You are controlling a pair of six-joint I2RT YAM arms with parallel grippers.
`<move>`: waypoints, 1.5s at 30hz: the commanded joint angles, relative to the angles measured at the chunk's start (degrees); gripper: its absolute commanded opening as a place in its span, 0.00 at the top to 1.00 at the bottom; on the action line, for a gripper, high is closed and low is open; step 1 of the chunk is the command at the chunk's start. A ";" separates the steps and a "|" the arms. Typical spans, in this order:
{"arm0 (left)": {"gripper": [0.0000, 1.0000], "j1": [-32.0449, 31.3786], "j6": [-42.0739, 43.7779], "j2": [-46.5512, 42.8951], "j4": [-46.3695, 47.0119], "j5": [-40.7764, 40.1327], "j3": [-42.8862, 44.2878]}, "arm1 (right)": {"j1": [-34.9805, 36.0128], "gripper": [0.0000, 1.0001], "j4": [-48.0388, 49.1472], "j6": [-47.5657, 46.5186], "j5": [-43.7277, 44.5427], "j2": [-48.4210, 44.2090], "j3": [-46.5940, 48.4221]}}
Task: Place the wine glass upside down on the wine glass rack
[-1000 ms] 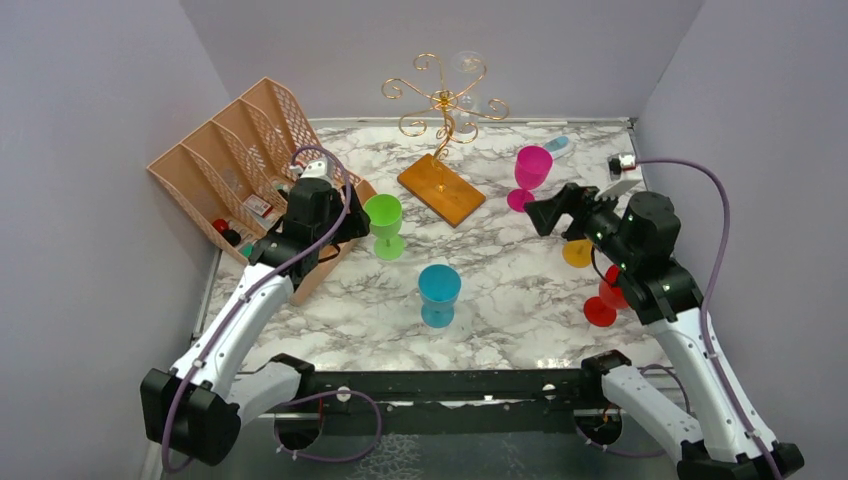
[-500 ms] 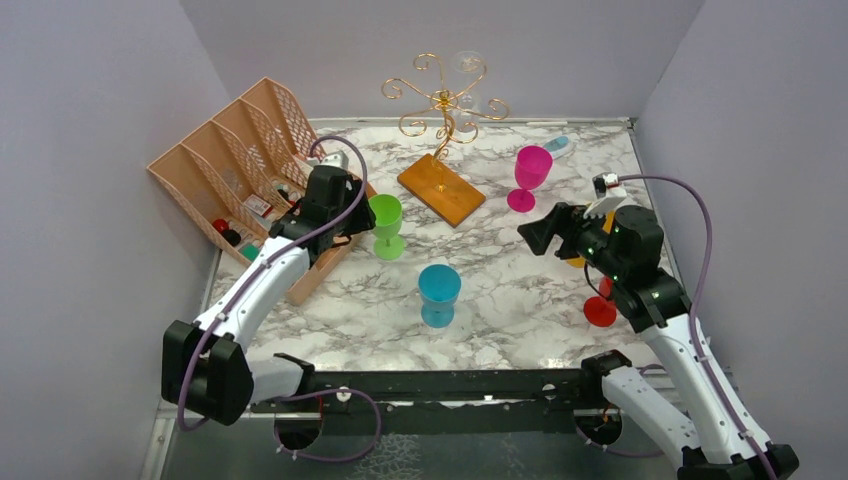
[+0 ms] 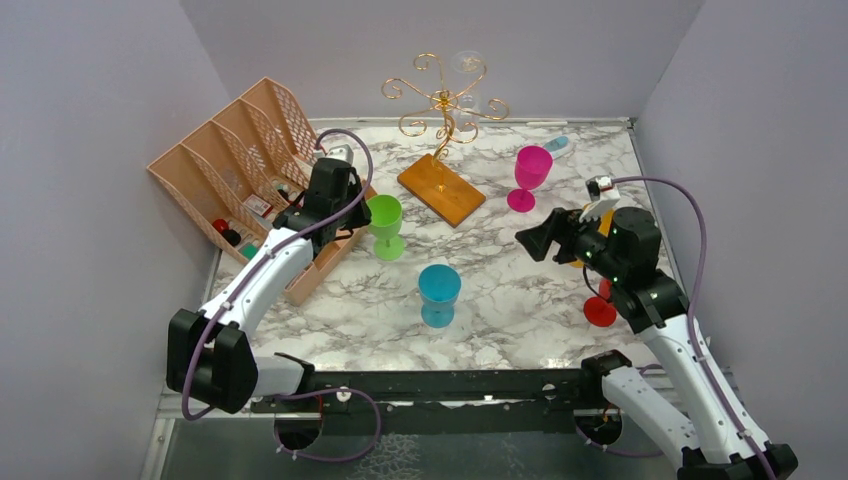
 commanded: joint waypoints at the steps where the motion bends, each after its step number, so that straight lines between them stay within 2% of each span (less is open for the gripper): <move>1: 0.75 0.20 1.15 -0.37 -1.37 -0.37 2.00 | -0.30 0.18 4.08 -1.33 -5.27 -1.13 -1.03; 14: 1.00 0.19 2.93 -2.44 -4.98 0.08 4.46 | -0.23 0.23 7.54 -2.88 -12.97 -0.54 -0.48; 19: 1.00 0.14 3.56 -4.39 -6.99 0.33 5.88 | -0.22 0.25 9.60 -2.99 -15.60 0.32 -0.37; 31: 1.00 0.17 4.75 -9.92 -11.87 0.12 9.22 | 1.95 0.26 14.71 -0.91 -14.97 7.60 2.13; 45: 1.00 0.20 7.91 -16.01 -20.29 0.17 17.48 | 15.07 0.28 20.21 -8.06 -9.12 18.37 9.03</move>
